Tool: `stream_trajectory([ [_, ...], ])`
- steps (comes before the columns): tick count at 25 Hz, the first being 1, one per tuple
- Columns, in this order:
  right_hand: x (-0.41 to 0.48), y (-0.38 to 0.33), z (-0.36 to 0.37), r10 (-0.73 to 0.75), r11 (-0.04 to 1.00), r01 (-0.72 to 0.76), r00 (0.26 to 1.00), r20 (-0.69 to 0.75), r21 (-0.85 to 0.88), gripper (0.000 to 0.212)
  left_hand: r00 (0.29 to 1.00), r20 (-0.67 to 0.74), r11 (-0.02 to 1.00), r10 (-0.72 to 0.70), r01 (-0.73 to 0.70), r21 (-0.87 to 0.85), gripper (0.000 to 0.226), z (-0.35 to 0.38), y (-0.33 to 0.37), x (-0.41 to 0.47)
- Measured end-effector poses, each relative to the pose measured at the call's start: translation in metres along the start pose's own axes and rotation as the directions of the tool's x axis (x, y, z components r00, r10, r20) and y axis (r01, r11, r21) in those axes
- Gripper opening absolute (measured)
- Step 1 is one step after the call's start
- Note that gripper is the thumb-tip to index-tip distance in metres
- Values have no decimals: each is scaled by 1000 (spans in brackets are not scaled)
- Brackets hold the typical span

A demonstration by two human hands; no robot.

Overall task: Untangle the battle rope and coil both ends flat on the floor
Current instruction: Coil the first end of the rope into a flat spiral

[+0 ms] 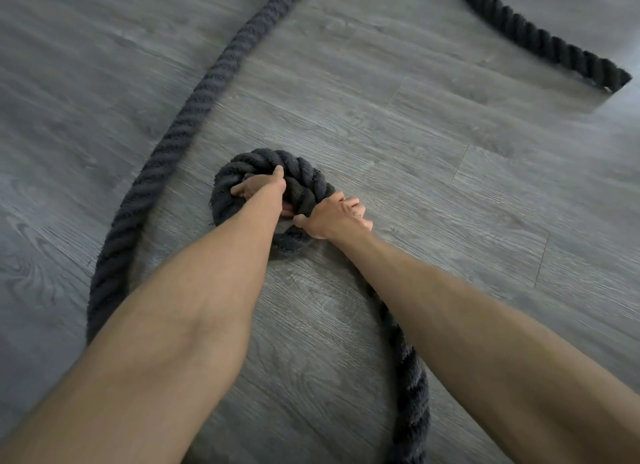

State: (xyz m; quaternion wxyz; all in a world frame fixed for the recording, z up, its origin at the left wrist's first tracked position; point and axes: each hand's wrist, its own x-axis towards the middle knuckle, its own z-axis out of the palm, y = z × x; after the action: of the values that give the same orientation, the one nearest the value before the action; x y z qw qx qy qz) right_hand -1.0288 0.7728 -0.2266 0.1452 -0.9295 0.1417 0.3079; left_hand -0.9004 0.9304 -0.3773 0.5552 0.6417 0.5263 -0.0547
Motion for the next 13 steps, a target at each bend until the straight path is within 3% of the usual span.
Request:
stream_trajectory([
  [3,9,-2,-6,-20,1000,20,999,47,7,91,981,190,982,-35,-2,191,94,-52,24,-107],
  [4,14,-2,-8,-30,999,31,998,62,-14,92,968,240,930,-75,-19,366,89,-66,31,-125],
  [5,17,0,-10,-47,997,52,996,77,-57,95,957,280,814,-78,-101,572,89,-80,39,-140],
  [6,20,3,-14,-70,992,79,993,90,-102,96,963,269,597,9,-221,771,92,-94,47,-154],
  [7,20,7,-21,-98,983,113,989,109,-146,96,939,277,311,206,-331,891,92,-102,53,-159],
  [8,20,12,-28,-135,968,159,982,130,-195,96,829,366,57,423,-427,902,90,-104,56,-162],
  [9,18,17,-35,-177,942,211,973,147,-261,96,704,485,-89,519,-520,850,92,-101,55,-165],
  [10,17,22,-41,-220,905,263,962,161,-334,96,633,606,-164,481,-614,772,104,-94,51,-169],
  [11,14,26,-45,-249,870,299,953,176,-391,95,622,703,-174,344,-694,699,119,-84,44,-172],
  [13,11,27,-45,-303,826,352,936,181,-440,93,636,768,-201,74,-745,636,142,-65,20,-175],
])
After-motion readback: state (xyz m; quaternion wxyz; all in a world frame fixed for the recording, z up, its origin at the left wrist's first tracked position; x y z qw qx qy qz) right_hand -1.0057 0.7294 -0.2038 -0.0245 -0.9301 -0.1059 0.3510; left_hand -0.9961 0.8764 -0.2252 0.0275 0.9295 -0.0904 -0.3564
